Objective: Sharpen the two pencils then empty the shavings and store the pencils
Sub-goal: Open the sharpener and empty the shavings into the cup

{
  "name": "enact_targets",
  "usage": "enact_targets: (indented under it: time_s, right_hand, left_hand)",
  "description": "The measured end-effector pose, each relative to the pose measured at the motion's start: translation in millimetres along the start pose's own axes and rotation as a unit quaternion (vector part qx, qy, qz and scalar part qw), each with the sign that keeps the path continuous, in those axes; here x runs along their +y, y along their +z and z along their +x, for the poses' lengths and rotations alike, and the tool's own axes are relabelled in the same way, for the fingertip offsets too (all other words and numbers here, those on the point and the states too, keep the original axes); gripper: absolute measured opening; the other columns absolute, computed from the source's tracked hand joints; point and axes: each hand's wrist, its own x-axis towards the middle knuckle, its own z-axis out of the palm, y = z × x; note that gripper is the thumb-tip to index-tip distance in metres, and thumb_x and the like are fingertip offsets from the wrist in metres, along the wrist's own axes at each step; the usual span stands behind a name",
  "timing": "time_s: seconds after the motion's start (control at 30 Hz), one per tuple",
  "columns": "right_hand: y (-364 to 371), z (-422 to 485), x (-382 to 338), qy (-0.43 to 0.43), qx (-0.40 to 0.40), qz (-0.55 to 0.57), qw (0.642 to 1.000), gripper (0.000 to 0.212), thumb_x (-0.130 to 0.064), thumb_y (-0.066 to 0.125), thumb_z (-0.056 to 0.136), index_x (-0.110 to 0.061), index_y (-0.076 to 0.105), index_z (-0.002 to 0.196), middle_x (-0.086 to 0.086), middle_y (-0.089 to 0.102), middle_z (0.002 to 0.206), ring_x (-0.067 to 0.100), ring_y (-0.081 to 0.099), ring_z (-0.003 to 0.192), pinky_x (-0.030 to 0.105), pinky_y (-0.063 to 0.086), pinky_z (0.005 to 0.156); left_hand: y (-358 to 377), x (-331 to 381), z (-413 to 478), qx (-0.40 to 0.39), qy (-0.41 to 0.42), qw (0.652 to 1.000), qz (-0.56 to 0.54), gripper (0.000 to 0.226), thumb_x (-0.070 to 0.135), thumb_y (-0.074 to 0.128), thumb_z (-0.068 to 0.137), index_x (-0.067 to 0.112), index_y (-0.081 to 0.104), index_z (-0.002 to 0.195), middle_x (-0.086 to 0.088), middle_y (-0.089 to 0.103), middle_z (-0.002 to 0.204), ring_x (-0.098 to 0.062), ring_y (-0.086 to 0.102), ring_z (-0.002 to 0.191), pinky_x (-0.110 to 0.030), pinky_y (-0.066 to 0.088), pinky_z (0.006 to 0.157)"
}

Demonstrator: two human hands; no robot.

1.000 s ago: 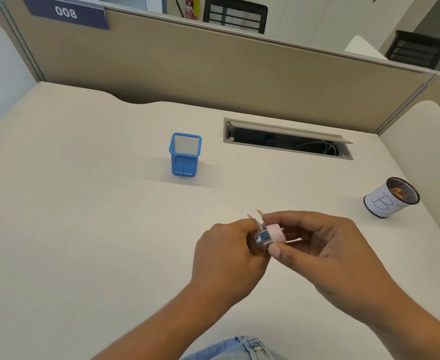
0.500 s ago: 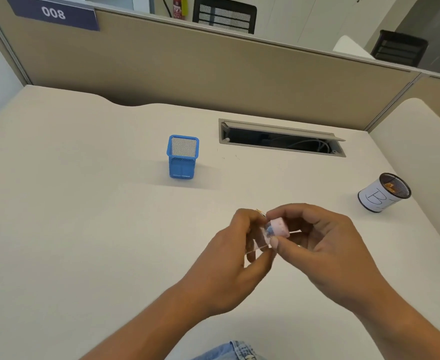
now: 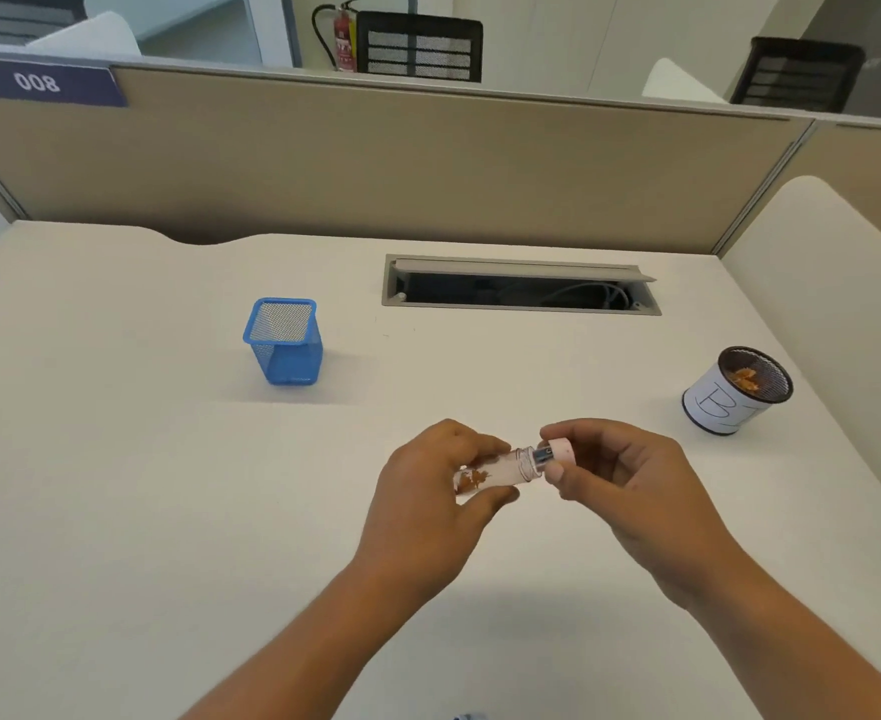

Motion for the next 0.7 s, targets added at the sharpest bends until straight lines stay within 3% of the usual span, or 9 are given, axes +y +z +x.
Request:
enact_targets:
  time_s: [0.17,0.27,0.33,0.4,0.57,0.7]
  right_hand:
    - [-58.9,32.7,46.4,0.044,0.054,0.050,0.996,0.017,-0.007,0.074,0.084,-0.015,0.076,0.099,0.010,0.078,0.090,0.015,0.067,0.075,0.030,0.056,0.073]
    - [-81.3,52.3,92.8,0.032,0.087,-0.059,0.994,0.011,-0.014,0.076,0.083,-0.019,0.076,0.093,0.005,0.079,0.085,0.011,0.064,0.067,0.022,0.054,0.070]
    - [-91.8,61.7,120.6,0.022,0.072,-0.146,0.986,0.009,-0.018,0.076,0.084,-0.022,0.075,0.091,-0.004,0.077,0.083,0.006,0.065,0.065,0.009,0.050,0.063]
    - [-101.9,69.5,142.4,0.025,0.055,-0.153,0.986,0.010,-0.019,0.076,0.084,-0.025,0.074,0.091,-0.005,0.077,0.083,0.010,0.070,0.072,0.009,0.051,0.064]
    - [-116.4,75.3,172.0,0.002,0.030,-0.128,0.991,0.019,-0.013,0.077,0.081,-0.030,0.072,0.088,-0.004,0.078,0.083,0.008,0.072,0.073,0.014,0.054,0.071]
    - [-120.7,76.3,184.2,-0.049,0.028,-0.142,0.988,0.014,-0.017,0.073,0.082,-0.026,0.073,0.091,-0.005,0.077,0.085,0.011,0.071,0.074,0.016,0.055,0.069]
  left_hand:
    - [50.6,9.7,22.6,0.001,-0.038,0.999,-0.012,0.031,0.018,0.082,0.073,0.027,0.070,0.101,0.013,0.068,0.092,-0.001,0.061,0.087,-0.007,0.044,0.074]
    - [72.8,13.2,35.6,-0.001,-0.077,0.996,-0.049,0.046,0.017,0.082,0.074,0.029,0.064,0.115,0.017,0.070,0.094,0.002,0.063,0.091,-0.004,0.044,0.080]
    - [89.9,14.8,46.9,-0.010,-0.087,0.995,-0.051,0.059,0.017,0.080,0.076,0.032,0.055,0.127,0.017,0.072,0.097,0.001,0.064,0.094,-0.009,0.047,0.085]
    - [106.2,18.0,59.0,-0.020,-0.083,0.996,-0.038,0.065,0.016,0.079,0.077,0.032,0.049,0.132,0.015,0.072,0.099,-0.002,0.065,0.097,-0.015,0.048,0.089]
    - [136.9,33.6,91.1,-0.045,-0.050,0.998,0.003,0.057,0.016,0.078,0.079,0.033,0.053,0.127,0.013,0.072,0.102,-0.003,0.065,0.097,-0.020,0.050,0.092]
    - [165.2,52.4,126.3,-0.080,0.004,0.995,0.064,0.041,0.024,0.076,0.080,0.031,0.063,0.118,0.012,0.071,0.106,-0.005,0.063,0.096,-0.027,0.052,0.090]
